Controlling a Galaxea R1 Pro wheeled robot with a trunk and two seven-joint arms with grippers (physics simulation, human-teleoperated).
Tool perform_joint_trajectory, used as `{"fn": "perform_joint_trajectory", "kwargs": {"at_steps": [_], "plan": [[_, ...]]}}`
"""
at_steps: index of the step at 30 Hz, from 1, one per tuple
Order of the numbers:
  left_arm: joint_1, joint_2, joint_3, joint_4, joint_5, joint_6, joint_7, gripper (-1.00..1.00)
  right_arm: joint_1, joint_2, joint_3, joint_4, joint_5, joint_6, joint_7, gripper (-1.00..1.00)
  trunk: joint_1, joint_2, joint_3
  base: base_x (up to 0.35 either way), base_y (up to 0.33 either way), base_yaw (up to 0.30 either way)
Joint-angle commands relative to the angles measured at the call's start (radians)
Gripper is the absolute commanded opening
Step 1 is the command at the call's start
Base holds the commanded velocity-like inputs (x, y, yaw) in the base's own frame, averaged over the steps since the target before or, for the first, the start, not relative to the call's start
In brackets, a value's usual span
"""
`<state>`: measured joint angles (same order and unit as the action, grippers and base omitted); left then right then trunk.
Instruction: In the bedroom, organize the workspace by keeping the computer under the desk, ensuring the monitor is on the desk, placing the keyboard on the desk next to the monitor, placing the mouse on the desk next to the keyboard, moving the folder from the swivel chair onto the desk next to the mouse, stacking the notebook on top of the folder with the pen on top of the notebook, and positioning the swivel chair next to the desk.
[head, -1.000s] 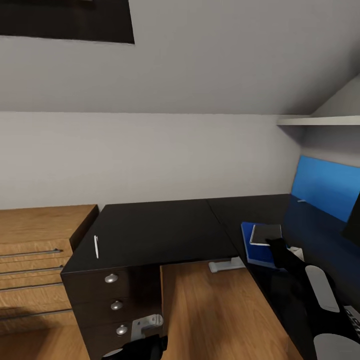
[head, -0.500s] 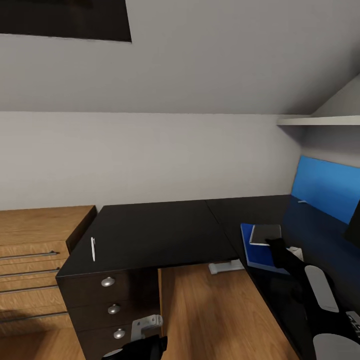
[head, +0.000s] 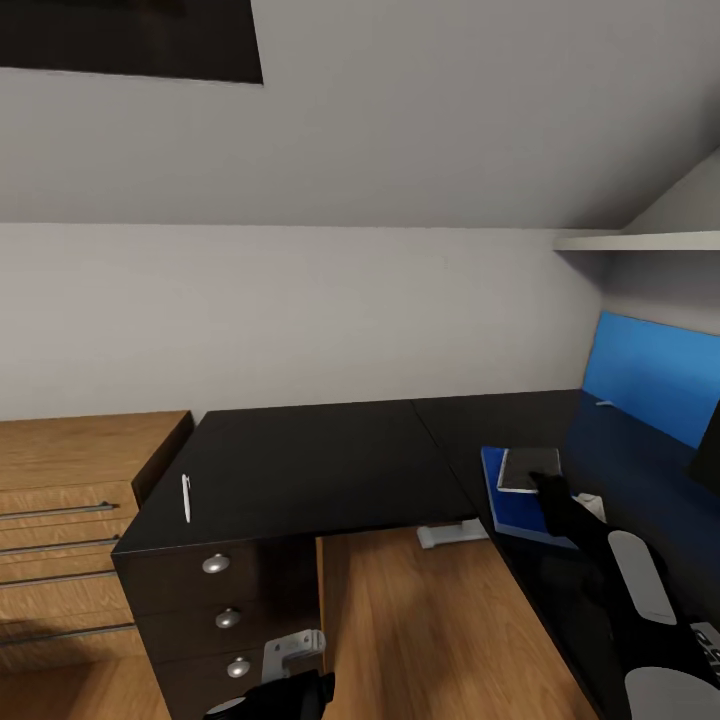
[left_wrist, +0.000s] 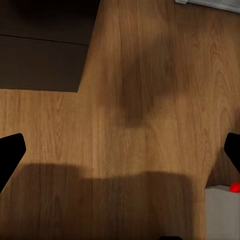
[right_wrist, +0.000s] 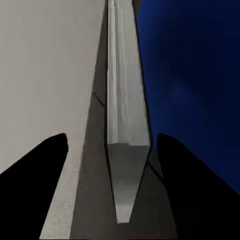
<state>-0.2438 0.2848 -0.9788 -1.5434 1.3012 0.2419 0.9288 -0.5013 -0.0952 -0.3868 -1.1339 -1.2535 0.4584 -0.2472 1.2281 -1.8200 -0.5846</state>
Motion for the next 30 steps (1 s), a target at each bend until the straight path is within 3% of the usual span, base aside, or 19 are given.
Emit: {"fn": "perform_joint_trajectory", "kwargs": {"at_steps": [1,18,24,30], "plan": [[-0.001,0.001,-0.001,-0.001,0.003,0.004,0.005,1.0,-0.001,0.0,-0.001,-0.002,-0.01,0.003,-0.009,1.0,0.0,-0.001,-0.001,0.0,0.0,0.0],[-0.001,-0.001,-0.003,-0.001,0.002,0.004,0.005,1.0,-0.001,-0.001,-0.003,-0.003,-0.01,0.002,-0.009,1.0,0.0,-0.001,-0.001,0.0,0.0,0.0],[-0.001,-0.002,-0.035,-0.001,0.002,0.004,0.005,1.0,-0.001,-0.001,-0.003,-0.003,-0.01,0.002,-0.009,1.0,0.0,-0.001,-0.001,0.0,-0.02,0.0],[-0.001,-0.003,-0.038,-0.001,0.001,0.004,0.005,1.0,0.0,-0.001,-0.003,-0.003,-0.01,0.002,-0.009,1.0,-0.023,0.041,0.018,0.0,-0.002,0.0]]}}
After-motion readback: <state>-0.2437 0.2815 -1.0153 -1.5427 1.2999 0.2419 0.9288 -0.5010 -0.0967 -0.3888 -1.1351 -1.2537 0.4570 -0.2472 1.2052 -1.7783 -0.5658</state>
